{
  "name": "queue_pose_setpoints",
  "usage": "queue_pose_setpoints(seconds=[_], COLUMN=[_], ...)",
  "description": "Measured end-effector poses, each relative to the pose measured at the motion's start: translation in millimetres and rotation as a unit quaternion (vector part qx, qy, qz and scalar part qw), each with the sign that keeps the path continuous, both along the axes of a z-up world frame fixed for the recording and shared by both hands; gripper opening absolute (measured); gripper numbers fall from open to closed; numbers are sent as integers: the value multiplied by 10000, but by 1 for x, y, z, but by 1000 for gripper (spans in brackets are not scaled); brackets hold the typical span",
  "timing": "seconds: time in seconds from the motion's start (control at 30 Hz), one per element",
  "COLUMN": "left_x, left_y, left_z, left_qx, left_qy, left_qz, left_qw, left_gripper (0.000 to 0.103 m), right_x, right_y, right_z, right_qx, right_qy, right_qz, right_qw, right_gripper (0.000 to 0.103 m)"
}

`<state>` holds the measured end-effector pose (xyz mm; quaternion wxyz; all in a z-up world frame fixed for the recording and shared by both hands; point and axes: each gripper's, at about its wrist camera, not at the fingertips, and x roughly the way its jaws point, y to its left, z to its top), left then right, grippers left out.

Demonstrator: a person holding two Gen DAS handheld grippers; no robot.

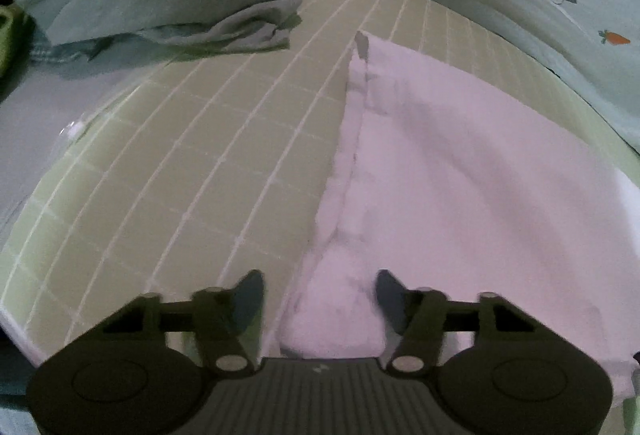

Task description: Fold clothes

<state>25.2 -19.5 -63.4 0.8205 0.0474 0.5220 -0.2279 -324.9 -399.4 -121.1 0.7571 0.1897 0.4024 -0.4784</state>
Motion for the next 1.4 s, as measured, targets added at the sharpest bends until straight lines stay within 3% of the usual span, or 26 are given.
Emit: queue_pose_setpoints(seconds=[0.03, 0.13, 0.27, 0.4, 0.47, 0.53, 0.57, 0.87, 1.07, 1.17, 1.27, 1.4], left_x=[-5, -18, -36, -38, -40, -42, -43, -47, -48, -49, -50, -43], left_y=[2, 7, 16, 22, 23, 24, 25, 6, 7, 7, 12, 29], left_z=[1, 11, 29, 22, 21, 21, 21, 5, 4, 5, 6, 4], left_qx=[-26, -189, -258, -176, -217, -259, -279, -179, -266, -212, -173, -825], left_qy=[-24, -206, -409, -318, -278, -239, -219, -52, -22, -77, -138, 283], left_qz=[14, -30, 13, 164, 189, 215, 227, 215, 399, 450, 722, 1444], left_qw=[10000, 9996, 9988, 9992, 9992, 9992, 9991, 9996, 9988, 9987, 9971, 9857], left_gripper=[29, 13, 13, 23, 36, 61, 64, 71, 72, 61, 29, 17], right_x=[-2, -9, -14, -17, -18, -18, -18, -22, -30, -38, -46, -60], right_y=[1, 1, 5, 7, 7, 8, 10, 15, 15, 10, -1, -19], right_z=[0, -1, -2, -4, -3, -3, -2, 0, 11, 14, 16, 24], right_qx=[3, 13, -6, 4, -2, -24, -34, -49, -317, -365, -288, -351], right_qy=[-20, -94, -139, -211, -221, -218, -222, -271, -209, -237, -354, -560], right_qz=[39, 120, 190, 213, 240, 285, 306, 376, 262, 72, -117, -317], right_qw=[10000, 9999, 9997, 9996, 9995, 9994, 9993, 9989, 9989, 9990, 9989, 9973], right_gripper=[103, 103, 103, 103, 103, 103, 103, 103, 103, 103, 103, 103])
